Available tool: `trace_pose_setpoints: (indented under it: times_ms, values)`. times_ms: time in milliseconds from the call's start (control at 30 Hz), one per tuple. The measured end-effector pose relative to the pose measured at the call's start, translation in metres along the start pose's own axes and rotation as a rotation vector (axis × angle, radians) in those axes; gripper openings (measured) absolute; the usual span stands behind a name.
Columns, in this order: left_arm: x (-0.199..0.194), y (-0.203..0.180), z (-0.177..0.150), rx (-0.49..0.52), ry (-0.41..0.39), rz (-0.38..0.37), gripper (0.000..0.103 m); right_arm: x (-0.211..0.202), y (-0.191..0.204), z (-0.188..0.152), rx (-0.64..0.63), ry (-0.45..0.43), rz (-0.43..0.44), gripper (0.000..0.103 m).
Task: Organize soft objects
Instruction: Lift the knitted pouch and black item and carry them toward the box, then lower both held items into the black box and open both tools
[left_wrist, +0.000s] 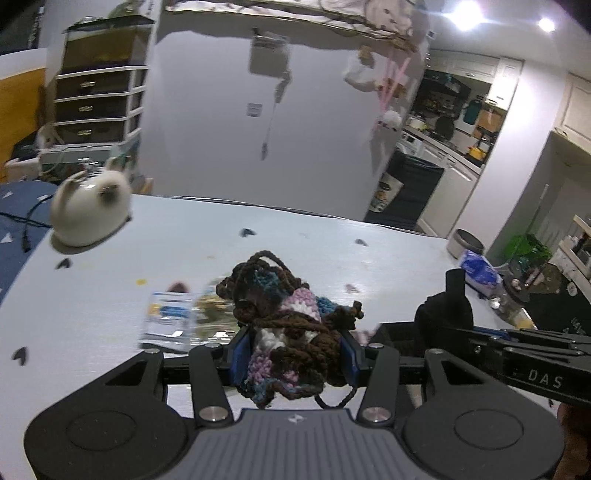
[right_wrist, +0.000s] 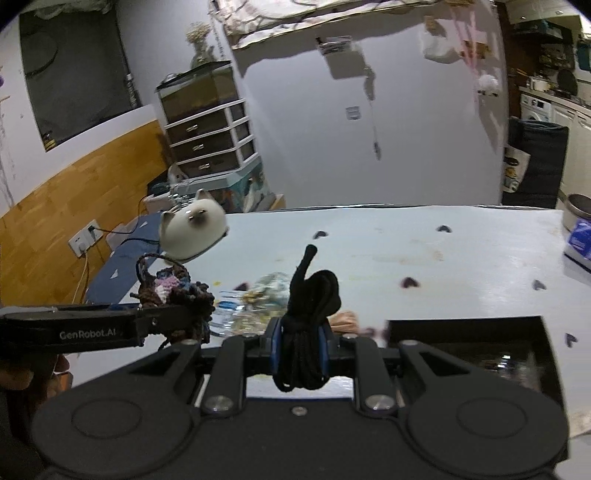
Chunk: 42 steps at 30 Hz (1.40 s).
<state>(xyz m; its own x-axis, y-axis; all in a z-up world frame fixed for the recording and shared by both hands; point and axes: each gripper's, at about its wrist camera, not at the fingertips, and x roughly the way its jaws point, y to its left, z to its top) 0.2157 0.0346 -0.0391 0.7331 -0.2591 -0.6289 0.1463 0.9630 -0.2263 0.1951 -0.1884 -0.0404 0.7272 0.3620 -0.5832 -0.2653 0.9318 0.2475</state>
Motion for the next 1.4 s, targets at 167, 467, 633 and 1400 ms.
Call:
trace_pose_setpoints:
  times_ms: [167,467,633,1400]
  values:
    - [0.017,-0.038,-0.001,0.026,0.013,-0.046,0.049,-0.014,-0.039,-0.002,0.03,-0.007,-0.027,0.021]
    - [0.063,-0.099,0.006,0.09,0.058,-0.167,0.049,-0.042,-0.109,-0.006,0.088,-0.024,-0.102,0.021]
    - [0.096,-0.133,0.008,0.185,0.135,-0.267,0.05,-0.054,-0.143,-0.012,0.139,-0.02,-0.16,0.021]
    - [0.213,-0.171,-0.024,0.679,0.405,-0.232,0.073,-0.013,-0.171,-0.013,0.006,0.252,-0.185,0.024]
